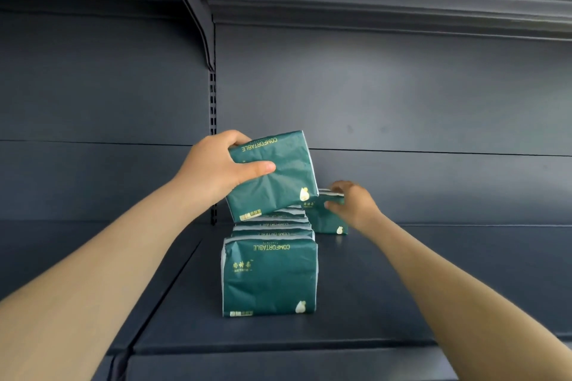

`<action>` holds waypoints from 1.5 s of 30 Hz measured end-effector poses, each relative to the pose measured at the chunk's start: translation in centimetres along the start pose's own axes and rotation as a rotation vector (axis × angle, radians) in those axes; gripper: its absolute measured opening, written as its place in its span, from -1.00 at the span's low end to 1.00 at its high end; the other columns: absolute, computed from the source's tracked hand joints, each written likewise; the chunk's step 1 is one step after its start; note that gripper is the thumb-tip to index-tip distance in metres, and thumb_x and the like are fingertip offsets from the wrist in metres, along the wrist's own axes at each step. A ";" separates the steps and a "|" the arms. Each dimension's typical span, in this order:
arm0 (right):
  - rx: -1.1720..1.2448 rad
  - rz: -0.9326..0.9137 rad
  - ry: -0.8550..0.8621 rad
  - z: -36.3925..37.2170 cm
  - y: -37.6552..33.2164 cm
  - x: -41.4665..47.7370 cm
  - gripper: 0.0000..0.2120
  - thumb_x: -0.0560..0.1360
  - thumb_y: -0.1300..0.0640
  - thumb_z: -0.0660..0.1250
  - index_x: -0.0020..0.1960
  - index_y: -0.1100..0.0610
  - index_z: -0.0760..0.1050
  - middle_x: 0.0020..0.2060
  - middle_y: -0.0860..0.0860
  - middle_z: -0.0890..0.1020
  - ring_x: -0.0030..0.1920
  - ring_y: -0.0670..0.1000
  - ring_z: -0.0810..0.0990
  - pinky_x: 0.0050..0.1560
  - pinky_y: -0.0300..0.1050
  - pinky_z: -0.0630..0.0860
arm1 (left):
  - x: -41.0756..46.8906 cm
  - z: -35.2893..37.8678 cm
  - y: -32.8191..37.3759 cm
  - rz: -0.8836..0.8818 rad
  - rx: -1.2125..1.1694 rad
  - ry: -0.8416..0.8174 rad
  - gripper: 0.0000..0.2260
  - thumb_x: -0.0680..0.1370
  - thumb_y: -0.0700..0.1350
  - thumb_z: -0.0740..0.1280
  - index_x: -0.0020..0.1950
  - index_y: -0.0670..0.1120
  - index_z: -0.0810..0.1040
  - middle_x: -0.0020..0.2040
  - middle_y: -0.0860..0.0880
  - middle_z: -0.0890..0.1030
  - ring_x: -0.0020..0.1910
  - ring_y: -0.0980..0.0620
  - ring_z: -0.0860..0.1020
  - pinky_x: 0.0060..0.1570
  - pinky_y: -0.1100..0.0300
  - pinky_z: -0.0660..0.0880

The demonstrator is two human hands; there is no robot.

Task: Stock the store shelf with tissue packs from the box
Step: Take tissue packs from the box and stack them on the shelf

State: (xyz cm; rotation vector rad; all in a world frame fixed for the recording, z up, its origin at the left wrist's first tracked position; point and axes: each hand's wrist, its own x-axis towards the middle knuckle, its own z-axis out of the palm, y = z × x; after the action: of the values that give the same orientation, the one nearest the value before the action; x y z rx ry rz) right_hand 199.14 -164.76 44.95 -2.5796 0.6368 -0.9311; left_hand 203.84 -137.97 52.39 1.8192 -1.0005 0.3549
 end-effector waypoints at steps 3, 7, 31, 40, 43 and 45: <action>0.252 0.046 0.012 -3.2 -0.7 -3.0 -0.63 0.52 0.08 0.34 0.29 0.16 0.45 0.17 0.02 0.57 0.19 0.00 0.52 0.06 -0.28 0.34 | -0.6 0.7 1.2 -0.026 -0.027 -0.014 -0.72 0.36 -0.02 0.52 0.01 -0.01 0.56 -0.12 0.11 0.61 -0.18 0.19 0.57 -0.25 0.34 0.45; 0.689 0.095 0.081 -7.2 -1.0 -7.5 -0.79 0.53 0.00 0.31 0.13 0.04 0.53 0.12 -0.04 0.61 0.12 -0.08 0.55 0.20 -0.13 0.45 | -1.8 2.1 3.1 -0.042 -0.041 -0.045 -0.70 0.36 -0.02 0.52 0.03 0.00 0.56 -0.08 0.11 0.61 -0.16 0.19 0.58 -0.20 0.33 0.49; 0.874 0.228 0.024 -8.7 2.1 -10.4 -0.82 0.42 0.27 0.45 0.00 0.18 0.56 -0.14 0.00 0.67 -0.26 -0.12 0.64 -0.34 -0.40 0.49 | -8.7 7.2 1.5 0.227 0.715 -0.059 -0.58 0.56 0.16 0.14 0.19 -0.12 0.50 0.12 -0.03 0.51 0.15 -0.04 0.48 0.03 0.09 0.47; 0.607 0.354 0.053 -2.5 4.6 -4.2 -0.84 0.41 0.21 0.47 -0.09 0.11 0.51 -0.01 0.10 0.65 -0.02 0.10 0.63 0.12 0.06 0.55 | -9.0 9.9 -3.7 0.459 0.902 0.146 -0.56 0.53 0.13 0.08 -0.02 -0.17 0.59 -0.06 -0.10 0.59 -0.09 -0.11 0.57 0.00 0.05 0.42; 0.444 0.364 -0.015 -0.8 4.7 -2.6 -0.76 0.42 0.16 0.45 0.06 0.18 0.54 0.00 0.09 0.65 0.00 0.11 0.62 0.08 -0.02 0.54 | -8.7 10.3 -4.7 0.467 0.866 0.187 -0.57 0.53 0.13 0.11 0.02 -0.18 0.58 0.00 -0.12 0.59 -0.02 -0.13 0.57 0.08 0.06 0.32; 0.353 0.368 -0.022 0.2 4.7 -1.9 -0.66 0.43 0.13 0.44 0.16 0.21 0.52 0.04 0.10 0.63 0.04 0.11 0.60 0.00 -0.13 0.49 | -8.6 10.4 -5.0 0.456 0.845 0.199 -0.58 0.53 0.13 0.12 0.02 -0.17 0.58 0.01 -0.12 0.59 -0.01 -0.13 0.57 0.07 0.07 0.31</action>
State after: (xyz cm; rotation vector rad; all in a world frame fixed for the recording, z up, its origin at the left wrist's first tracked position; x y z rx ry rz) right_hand 196.60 -167.73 41.81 -2.0696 0.8231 -0.8065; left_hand 200.39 -142.08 39.05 2.1927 -1.2189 1.3778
